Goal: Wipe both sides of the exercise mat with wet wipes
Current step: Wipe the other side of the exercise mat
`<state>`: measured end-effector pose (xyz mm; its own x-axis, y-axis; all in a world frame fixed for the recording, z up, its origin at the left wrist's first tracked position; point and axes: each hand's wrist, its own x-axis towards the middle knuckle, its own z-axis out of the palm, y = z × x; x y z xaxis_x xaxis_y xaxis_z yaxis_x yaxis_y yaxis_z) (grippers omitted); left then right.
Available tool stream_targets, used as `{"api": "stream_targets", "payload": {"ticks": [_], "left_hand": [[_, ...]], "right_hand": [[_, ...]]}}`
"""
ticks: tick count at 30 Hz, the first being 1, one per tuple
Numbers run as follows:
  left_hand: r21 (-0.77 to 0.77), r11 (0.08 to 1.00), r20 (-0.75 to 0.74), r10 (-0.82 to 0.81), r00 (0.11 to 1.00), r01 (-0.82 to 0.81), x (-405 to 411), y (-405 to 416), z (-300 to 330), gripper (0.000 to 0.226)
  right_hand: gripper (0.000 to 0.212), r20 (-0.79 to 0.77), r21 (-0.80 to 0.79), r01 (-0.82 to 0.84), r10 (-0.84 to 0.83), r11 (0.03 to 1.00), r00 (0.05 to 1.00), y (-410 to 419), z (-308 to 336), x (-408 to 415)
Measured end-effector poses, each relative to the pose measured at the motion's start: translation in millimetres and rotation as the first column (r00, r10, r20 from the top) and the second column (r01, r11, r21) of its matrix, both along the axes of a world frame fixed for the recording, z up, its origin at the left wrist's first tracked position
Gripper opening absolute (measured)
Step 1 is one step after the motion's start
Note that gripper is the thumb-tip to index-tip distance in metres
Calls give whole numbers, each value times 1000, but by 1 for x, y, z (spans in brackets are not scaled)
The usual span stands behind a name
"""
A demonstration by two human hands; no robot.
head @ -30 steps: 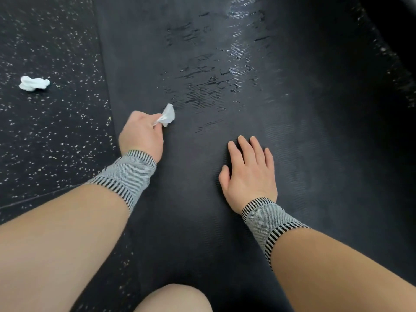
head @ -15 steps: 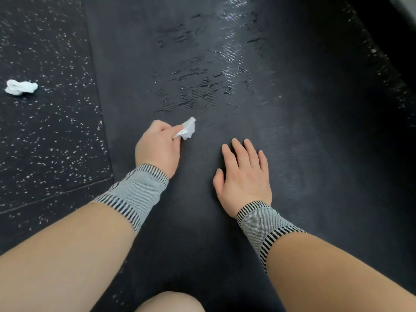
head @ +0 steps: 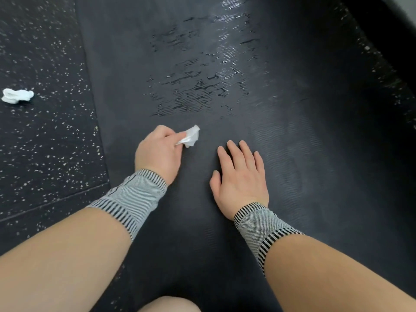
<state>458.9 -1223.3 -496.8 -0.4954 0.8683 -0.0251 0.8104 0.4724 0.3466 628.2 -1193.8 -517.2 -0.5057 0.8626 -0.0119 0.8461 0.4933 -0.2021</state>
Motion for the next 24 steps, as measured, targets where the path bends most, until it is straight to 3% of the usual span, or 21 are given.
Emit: {"api": "stream_targets", "payload": {"ticks": [5,9,14,19,24], "left_hand": [[-65,989,17,136,991,-135,10,16,-4,30],[-80,984,142,168,976,-157,42,64,-16,29],[-109,993,119,54,991,-41,35,70,-6,28],[-52,998,33,47,998,-45,10,38,5,31],[-44,998,61,-38,997,40,45,110,-3,33]], "right_hand": [[56,25,-17,-8,8,1000,1000,1,2,1],[51,-25,-15,-77,77,997,997,14,10,10],[53,45,28,28,-30,999,999,74,11,55],[55,48,40,12,-14,999,999,77,3,63],[54,37,70,25,-28,997,999,79,3,63]]}}
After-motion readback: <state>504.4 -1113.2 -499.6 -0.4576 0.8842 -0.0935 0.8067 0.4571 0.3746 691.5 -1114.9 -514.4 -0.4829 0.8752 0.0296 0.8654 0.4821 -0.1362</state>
